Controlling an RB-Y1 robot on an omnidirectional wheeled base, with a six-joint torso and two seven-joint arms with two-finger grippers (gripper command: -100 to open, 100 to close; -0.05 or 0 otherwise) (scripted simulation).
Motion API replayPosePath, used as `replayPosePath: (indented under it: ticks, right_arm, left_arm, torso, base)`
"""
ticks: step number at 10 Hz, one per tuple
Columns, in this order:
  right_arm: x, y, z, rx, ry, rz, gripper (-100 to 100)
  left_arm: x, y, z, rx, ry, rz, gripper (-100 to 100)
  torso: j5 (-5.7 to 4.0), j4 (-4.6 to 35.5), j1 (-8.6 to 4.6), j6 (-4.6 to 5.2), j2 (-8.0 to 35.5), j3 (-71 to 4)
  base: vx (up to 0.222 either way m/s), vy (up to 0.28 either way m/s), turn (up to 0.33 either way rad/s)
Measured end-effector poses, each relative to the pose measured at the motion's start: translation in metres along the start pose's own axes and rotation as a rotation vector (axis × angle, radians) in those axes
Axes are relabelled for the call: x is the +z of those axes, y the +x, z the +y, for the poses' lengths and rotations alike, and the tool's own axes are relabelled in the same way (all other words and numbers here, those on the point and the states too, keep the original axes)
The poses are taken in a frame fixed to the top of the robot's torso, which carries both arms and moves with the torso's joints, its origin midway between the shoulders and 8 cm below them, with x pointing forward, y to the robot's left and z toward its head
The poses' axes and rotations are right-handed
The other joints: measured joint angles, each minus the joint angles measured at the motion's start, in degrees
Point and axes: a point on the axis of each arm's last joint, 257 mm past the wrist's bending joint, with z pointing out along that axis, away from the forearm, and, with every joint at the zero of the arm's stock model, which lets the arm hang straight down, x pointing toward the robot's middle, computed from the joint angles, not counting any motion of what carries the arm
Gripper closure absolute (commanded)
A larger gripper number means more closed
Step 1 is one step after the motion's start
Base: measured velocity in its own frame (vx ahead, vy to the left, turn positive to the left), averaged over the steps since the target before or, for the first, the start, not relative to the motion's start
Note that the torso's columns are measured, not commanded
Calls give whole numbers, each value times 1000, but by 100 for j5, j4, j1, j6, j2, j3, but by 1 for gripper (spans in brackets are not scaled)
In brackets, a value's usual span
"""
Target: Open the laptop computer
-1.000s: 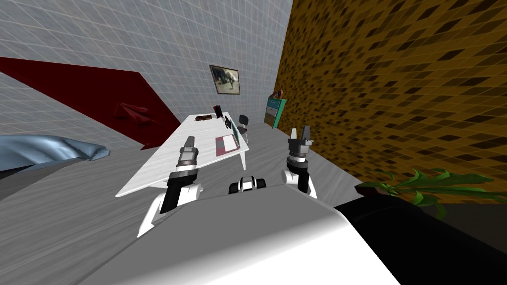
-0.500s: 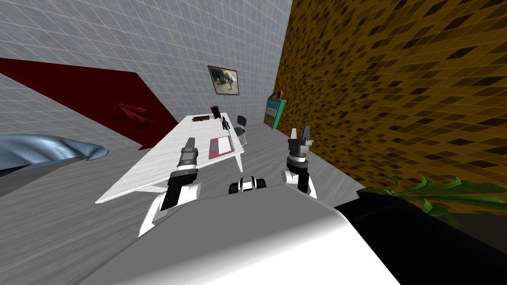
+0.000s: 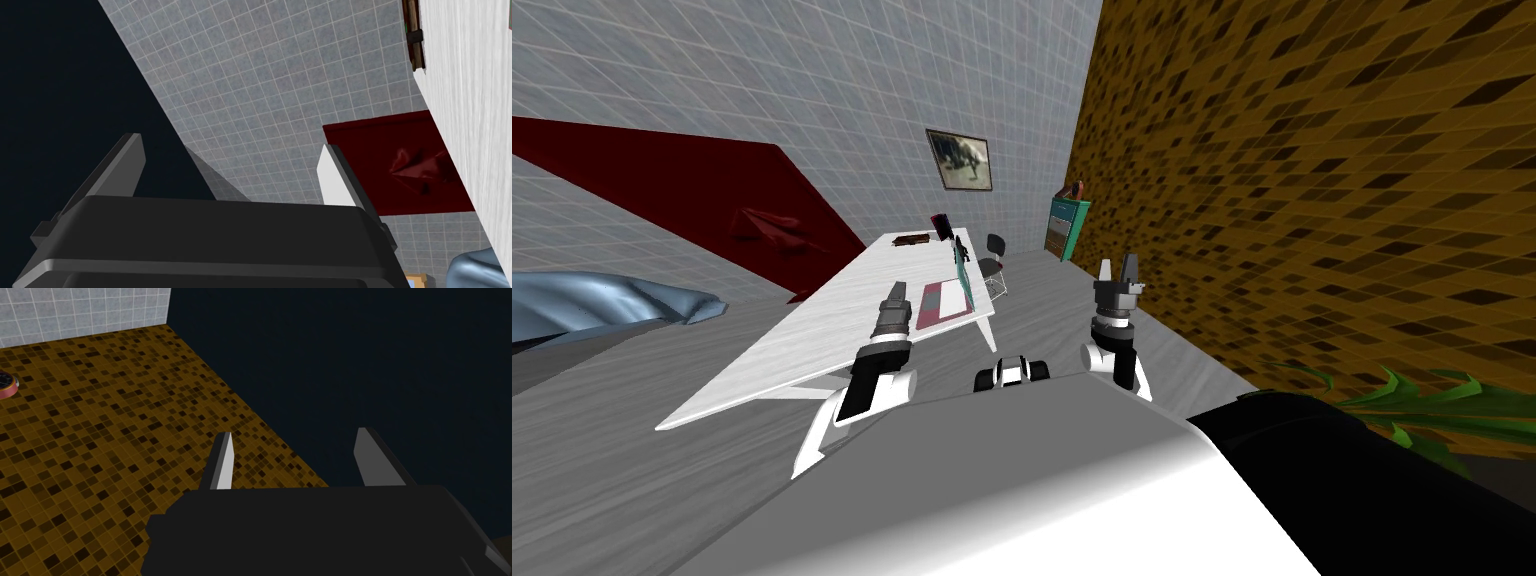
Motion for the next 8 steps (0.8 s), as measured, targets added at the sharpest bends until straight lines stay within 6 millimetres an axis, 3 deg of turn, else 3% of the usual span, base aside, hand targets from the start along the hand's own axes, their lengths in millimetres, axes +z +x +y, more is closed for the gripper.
replayPosePath:
  ticks: [8]
  right_arm:
    - [0, 0, 0, 0, 0, 0, 0]
  left_arm:
    - [-1, -3, 43, 50, -153, 27, -100]
  torso:
    - [-3, -3, -10, 0, -11, -6]
  base:
    - [70, -153, 28]
